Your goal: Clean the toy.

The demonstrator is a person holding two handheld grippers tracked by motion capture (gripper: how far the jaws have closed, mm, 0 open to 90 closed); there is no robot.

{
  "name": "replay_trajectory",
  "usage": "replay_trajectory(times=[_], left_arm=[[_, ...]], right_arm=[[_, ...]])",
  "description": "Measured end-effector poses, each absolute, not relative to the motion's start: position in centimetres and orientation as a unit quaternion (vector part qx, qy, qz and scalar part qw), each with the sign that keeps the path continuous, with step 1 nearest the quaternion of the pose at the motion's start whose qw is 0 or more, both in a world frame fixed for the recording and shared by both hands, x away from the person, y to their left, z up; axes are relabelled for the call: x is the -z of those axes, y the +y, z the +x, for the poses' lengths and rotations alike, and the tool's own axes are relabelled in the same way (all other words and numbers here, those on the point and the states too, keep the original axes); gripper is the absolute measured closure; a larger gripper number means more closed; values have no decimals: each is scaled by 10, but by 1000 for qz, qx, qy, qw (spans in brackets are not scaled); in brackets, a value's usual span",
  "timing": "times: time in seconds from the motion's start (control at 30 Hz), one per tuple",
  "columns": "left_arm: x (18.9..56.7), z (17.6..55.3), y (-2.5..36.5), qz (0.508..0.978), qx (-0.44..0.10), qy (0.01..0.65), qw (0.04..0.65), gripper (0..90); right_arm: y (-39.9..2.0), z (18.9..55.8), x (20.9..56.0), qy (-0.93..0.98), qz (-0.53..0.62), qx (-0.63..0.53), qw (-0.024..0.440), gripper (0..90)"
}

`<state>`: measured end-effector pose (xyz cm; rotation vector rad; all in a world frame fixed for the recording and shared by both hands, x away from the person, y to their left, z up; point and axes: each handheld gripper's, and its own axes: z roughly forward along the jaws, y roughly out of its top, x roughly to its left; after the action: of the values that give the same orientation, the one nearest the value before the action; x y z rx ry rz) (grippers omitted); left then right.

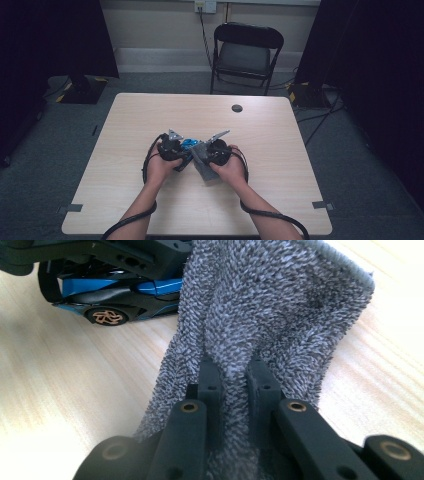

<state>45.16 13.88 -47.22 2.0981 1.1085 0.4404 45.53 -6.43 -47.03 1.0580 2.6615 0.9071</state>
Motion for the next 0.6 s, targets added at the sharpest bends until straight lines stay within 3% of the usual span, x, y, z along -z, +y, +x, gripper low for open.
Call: replay_trajectory(times=[0.6], left_arm=[[471,451,138,816,-172,426,350,516]], right_arm=[[-62,441,472,888,330,-318,40,798]])
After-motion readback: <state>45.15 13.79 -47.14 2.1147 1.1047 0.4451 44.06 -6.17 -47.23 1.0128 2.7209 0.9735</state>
